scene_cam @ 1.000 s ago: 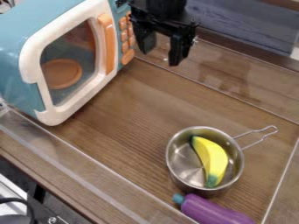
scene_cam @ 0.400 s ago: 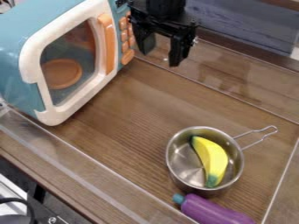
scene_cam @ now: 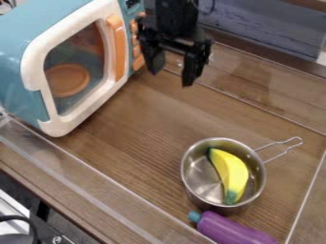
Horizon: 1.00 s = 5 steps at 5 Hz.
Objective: Remove the banana from inside the silver pot and put it on the table
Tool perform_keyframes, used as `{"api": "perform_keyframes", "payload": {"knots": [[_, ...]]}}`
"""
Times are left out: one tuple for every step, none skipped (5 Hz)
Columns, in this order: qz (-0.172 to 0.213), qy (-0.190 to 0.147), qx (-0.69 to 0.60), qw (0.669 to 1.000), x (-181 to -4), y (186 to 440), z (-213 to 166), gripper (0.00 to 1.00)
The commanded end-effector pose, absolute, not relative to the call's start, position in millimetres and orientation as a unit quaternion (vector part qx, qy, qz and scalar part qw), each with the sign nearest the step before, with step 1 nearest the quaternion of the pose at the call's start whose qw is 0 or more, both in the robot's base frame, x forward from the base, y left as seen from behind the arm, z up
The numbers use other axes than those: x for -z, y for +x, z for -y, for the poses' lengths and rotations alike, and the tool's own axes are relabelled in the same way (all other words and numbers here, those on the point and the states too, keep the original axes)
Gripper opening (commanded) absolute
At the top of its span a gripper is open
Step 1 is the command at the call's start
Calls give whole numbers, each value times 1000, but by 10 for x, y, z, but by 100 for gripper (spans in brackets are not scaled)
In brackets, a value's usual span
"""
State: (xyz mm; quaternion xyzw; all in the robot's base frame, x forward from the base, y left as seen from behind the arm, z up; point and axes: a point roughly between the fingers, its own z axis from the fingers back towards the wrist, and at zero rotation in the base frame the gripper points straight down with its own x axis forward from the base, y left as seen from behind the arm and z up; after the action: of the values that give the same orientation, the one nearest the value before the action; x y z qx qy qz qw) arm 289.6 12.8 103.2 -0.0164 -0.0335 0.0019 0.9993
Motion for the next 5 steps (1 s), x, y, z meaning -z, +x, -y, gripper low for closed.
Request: {"api": "perform_keyframes", "payload": {"knots": [[36, -22, -42, 998, -1038, 2810, 124, 100], [24, -32, -82, 996, -955, 2690, 436, 100], [21, -37, -116, 992, -881, 2605, 609, 100], [14, -38, -143, 989, -813, 2557, 678, 100], [10, -40, -158, 987, -765, 2522, 744, 100]]}}
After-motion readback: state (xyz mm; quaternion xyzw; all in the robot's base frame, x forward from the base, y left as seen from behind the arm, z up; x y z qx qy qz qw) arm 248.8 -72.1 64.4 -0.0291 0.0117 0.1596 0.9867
